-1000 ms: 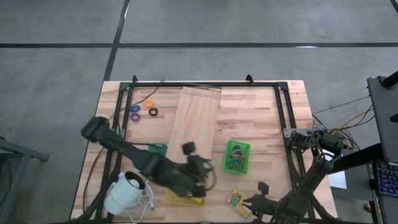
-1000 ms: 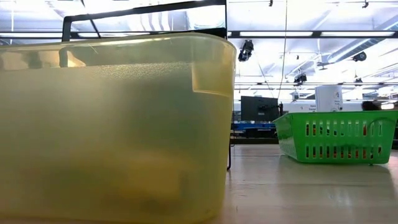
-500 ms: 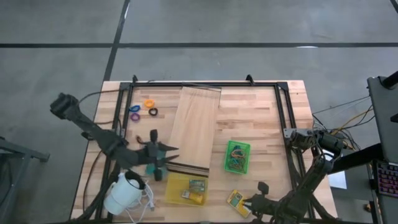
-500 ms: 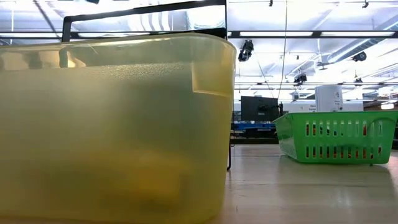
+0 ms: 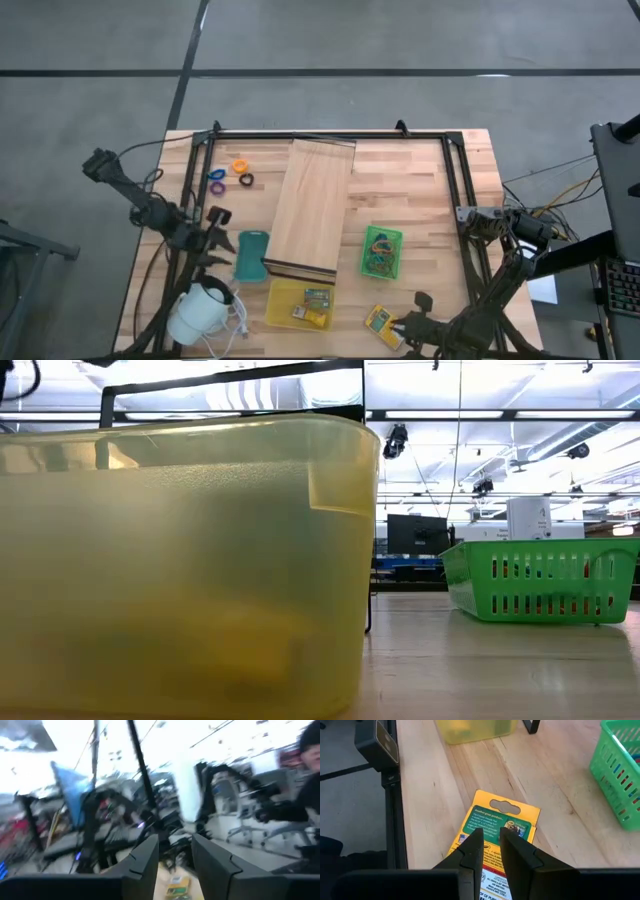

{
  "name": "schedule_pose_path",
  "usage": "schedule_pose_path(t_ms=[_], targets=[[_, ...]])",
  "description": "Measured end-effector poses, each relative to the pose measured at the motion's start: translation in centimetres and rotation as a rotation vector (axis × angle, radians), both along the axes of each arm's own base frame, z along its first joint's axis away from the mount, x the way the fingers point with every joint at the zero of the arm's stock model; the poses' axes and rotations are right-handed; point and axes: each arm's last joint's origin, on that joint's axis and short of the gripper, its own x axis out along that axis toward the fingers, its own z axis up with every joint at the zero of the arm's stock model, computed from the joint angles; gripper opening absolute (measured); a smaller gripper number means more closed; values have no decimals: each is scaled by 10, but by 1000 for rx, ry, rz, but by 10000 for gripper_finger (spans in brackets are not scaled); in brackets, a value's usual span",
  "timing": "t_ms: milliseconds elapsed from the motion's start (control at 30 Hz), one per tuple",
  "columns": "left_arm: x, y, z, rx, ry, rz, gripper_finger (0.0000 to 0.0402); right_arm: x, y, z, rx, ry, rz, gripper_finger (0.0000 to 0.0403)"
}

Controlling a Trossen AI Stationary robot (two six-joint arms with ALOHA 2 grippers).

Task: Pick & Place Office Desk Supplies
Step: Put the large yellow crayon box into the yellow bin

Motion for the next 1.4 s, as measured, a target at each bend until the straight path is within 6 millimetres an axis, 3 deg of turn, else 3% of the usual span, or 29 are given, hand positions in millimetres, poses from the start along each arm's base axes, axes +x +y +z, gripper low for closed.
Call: schedule_pose_path(t_ms=[167,433,1400], targets=[[-14,11,-18,-39,-50,33,120,2,-3,0,-13,7,-17,63],[-21,19,-39,-78,-61,110,120,4,-5,0,-13,7,-23,63],[-18,17,-59,19,128,105,120,4,-4,0,-11,7,-18,63]])
